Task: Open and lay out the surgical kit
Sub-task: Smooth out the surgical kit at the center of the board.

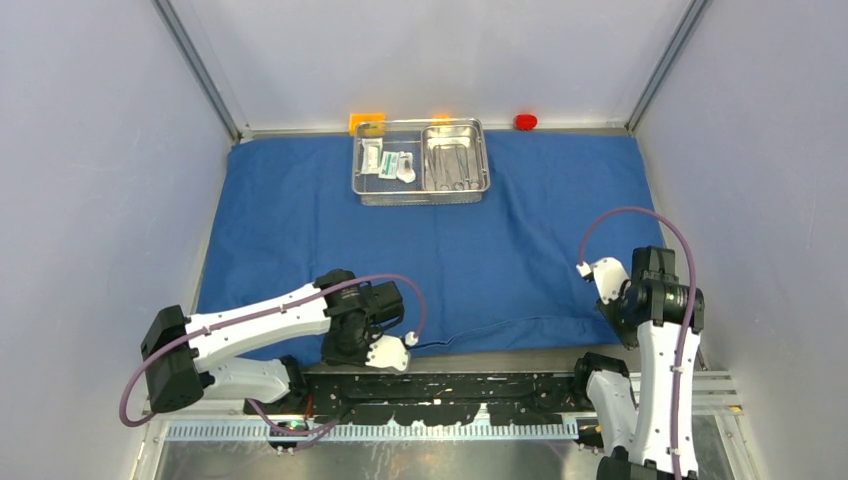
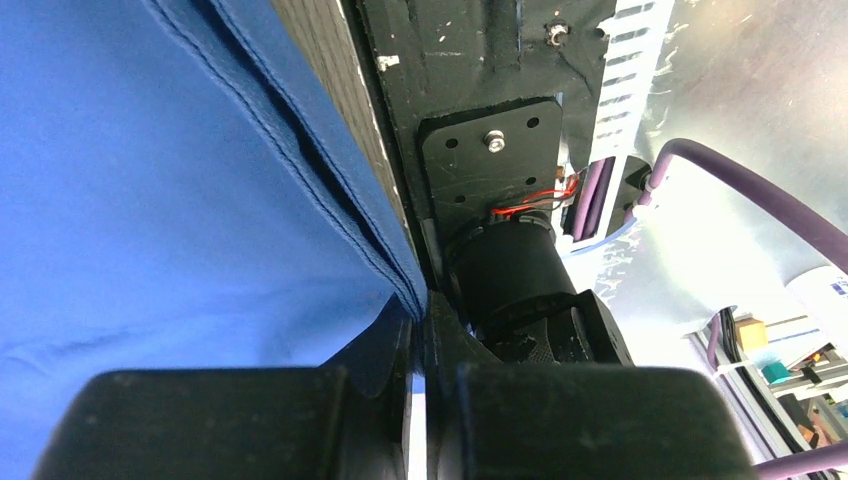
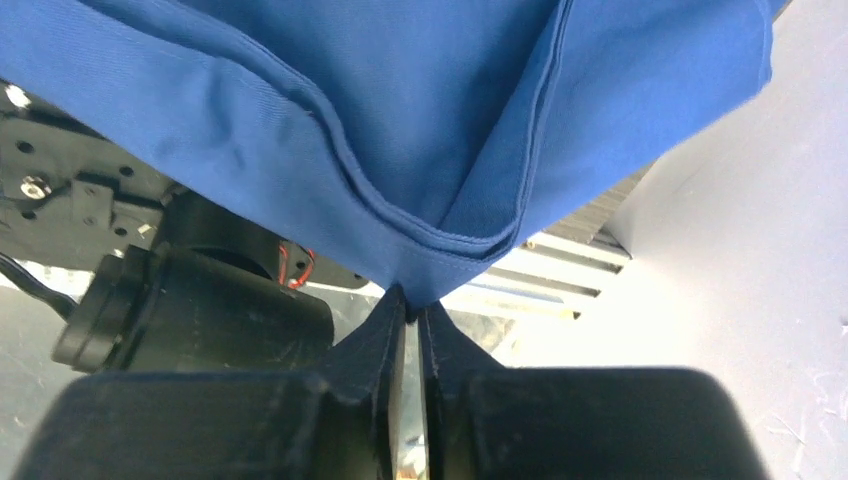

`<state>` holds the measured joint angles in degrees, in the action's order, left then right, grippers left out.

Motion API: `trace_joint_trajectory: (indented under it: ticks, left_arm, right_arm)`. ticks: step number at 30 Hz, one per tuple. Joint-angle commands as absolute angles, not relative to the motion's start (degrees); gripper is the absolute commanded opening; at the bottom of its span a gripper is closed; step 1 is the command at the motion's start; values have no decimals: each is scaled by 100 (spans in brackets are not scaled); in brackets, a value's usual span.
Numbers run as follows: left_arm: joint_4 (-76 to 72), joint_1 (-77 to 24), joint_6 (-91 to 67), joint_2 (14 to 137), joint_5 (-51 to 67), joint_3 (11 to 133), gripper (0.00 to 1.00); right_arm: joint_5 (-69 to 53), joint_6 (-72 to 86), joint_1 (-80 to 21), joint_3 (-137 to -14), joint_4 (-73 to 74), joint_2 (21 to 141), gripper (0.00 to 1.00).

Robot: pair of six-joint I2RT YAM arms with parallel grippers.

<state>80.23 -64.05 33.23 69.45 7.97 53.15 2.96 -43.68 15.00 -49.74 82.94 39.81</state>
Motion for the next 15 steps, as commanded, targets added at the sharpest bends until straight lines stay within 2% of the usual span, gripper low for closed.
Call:
trace_joint_trajectory:
  ticks: [1, 4, 6, 12, 15]
  left_arm:
    - [8419, -6466, 3354, 6896, 1073, 5484, 6]
    - [8485, -6461, 3390, 6926, 1012, 5480, 16]
    - [8519, -6463, 3415, 6922, 936, 5499, 29]
    - [8546, -6456, 3618, 6654, 486, 5870, 51]
    - [8377, -6318, 3775, 6331, 335, 6096, 71]
  right_arm:
    - [965, -4506, 1503, -5118, 8406, 4267, 20]
    - [1093, -4481, 1505, -5136, 8128, 4431, 41]
    - [1056, -4391, 1509, -5219, 7875, 4541, 49]
    - [805, -3750, 1544, -5862, 6920, 5276, 59]
    - [878, -3107, 1729, -6209, 6222, 5959, 61]
